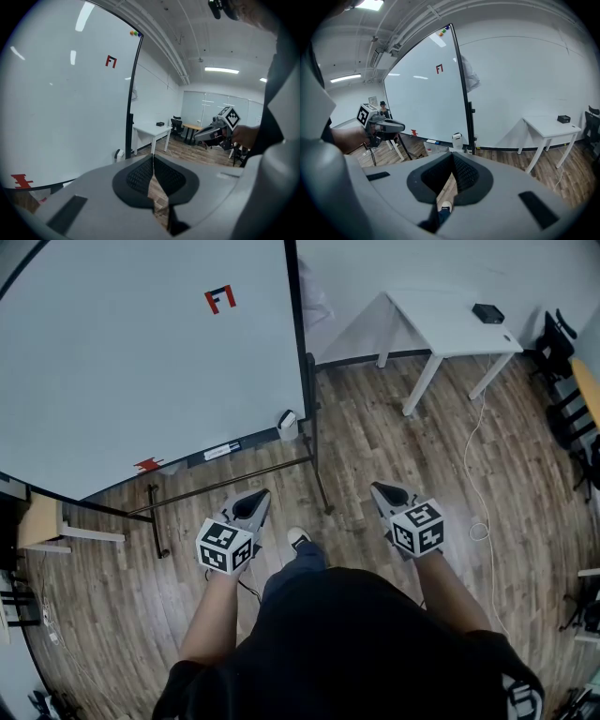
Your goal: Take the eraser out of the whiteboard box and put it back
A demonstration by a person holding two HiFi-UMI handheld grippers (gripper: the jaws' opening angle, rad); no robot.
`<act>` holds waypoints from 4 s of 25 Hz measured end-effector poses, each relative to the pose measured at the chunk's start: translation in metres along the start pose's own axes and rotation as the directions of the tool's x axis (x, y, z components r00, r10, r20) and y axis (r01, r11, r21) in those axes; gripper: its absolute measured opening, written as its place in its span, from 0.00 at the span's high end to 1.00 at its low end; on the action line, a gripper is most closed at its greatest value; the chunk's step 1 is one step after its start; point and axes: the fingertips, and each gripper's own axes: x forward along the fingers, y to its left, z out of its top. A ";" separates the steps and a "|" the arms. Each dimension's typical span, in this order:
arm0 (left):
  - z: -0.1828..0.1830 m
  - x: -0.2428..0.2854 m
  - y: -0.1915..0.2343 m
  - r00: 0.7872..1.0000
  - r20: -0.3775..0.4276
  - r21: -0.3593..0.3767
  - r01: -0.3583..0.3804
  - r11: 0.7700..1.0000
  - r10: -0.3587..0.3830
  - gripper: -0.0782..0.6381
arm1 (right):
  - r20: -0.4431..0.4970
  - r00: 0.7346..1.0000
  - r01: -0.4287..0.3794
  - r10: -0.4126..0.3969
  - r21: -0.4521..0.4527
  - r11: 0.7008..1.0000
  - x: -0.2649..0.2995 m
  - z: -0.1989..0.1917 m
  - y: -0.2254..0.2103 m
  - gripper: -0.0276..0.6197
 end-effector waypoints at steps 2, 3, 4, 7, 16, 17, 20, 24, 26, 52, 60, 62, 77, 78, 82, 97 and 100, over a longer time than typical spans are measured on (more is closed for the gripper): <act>0.002 0.006 0.006 1.000 -0.001 0.002 0.005 1.000 -0.005 0.87 | -0.001 1.000 0.003 -0.003 0.000 1.000 0.006 0.003 -0.003 0.96; 0.002 0.010 0.009 1.000 -0.002 0.003 0.007 1.000 -0.007 0.87 | -0.002 1.000 0.003 -0.003 -0.001 1.000 0.009 0.005 -0.005 0.96; 0.003 0.013 0.012 1.000 -0.003 0.003 0.010 1.000 -0.010 0.87 | -0.002 1.000 0.003 -0.003 -0.001 1.000 0.012 0.007 -0.006 0.96; 0.005 0.023 0.020 1.000 -0.005 0.005 0.019 1.000 -0.019 0.87 | -0.006 1.000 0.005 -0.005 0.000 1.000 0.018 0.010 -0.009 0.96; 0.013 0.050 0.042 0.999 -0.032 0.017 0.045 0.999 -0.044 0.87 | -0.030 0.999 0.011 -0.011 0.014 1.000 0.041 0.014 -0.022 0.96; 0.014 0.054 0.044 0.998 -0.034 0.018 0.049 0.999 -0.048 0.87 | -0.033 0.999 0.009 -0.009 0.016 1.000 0.045 0.014 -0.023 0.96; 0.016 0.064 0.051 0.997 -0.040 0.021 0.060 0.998 -0.059 0.87 | -0.046 0.999 0.004 -0.003 0.017 1.000 0.053 0.013 -0.022 0.96; 0.018 0.076 0.063 0.997 -0.045 0.020 0.070 0.997 -0.069 0.87 | -0.060 0.998 0.006 -0.004 0.023 1.000 0.064 0.013 -0.025 0.96; 0.018 0.082 0.067 0.996 -0.049 0.017 0.076 0.997 -0.075 0.87 | -0.065 0.998 0.009 -0.008 0.029 1.000 0.069 0.013 -0.028 0.96; 0.008 0.155 0.122 0.985 -0.110 -0.002 0.131 0.991 -0.130 0.80 | -0.154 0.988 0.000 0.012 0.079 0.997 0.134 -0.003 -0.038 0.96; 0.009 0.186 0.131 0.981 -0.133 0.022 0.146 0.989 -0.142 0.73 | -0.168 0.986 0.002 0.014 0.093 0.996 0.148 -0.006 -0.044 0.96; 0.008 0.192 0.135 0.981 -0.140 0.026 0.141 0.990 -0.136 0.73 | -0.175 0.985 0.004 0.013 0.095 0.996 0.150 -0.007 -0.046 0.96; -0.022 0.238 0.163 0.967 -0.238 0.045 0.104 0.994 -0.091 0.65 | -0.217 0.976 0.028 0.002 0.137 0.990 0.158 -0.026 -0.060 0.96; -0.024 0.241 0.165 0.966 -0.242 0.045 0.101 0.994 -0.087 0.65 | -0.220 0.975 0.030 0.001 0.140 0.990 0.159 -0.028 -0.061 0.96; -0.036 0.253 0.169 0.958 -0.274 0.040 0.098 0.994 -0.083 0.63 | -0.231 0.973 0.036 0.000 0.152 0.988 0.160 -0.035 -0.061 0.96; -0.051 0.280 0.178 0.955 -0.283 0.015 0.093 0.996 -0.085 0.61 | -0.251 0.968 0.041 0.001 0.162 0.986 0.169 -0.043 -0.056 0.96; -0.053 0.284 0.180 0.955 -0.286 0.010 0.091 0.996 -0.085 0.61 | -0.253 0.967 0.043 -0.001 0.162 0.986 0.170 -0.044 -0.056 0.96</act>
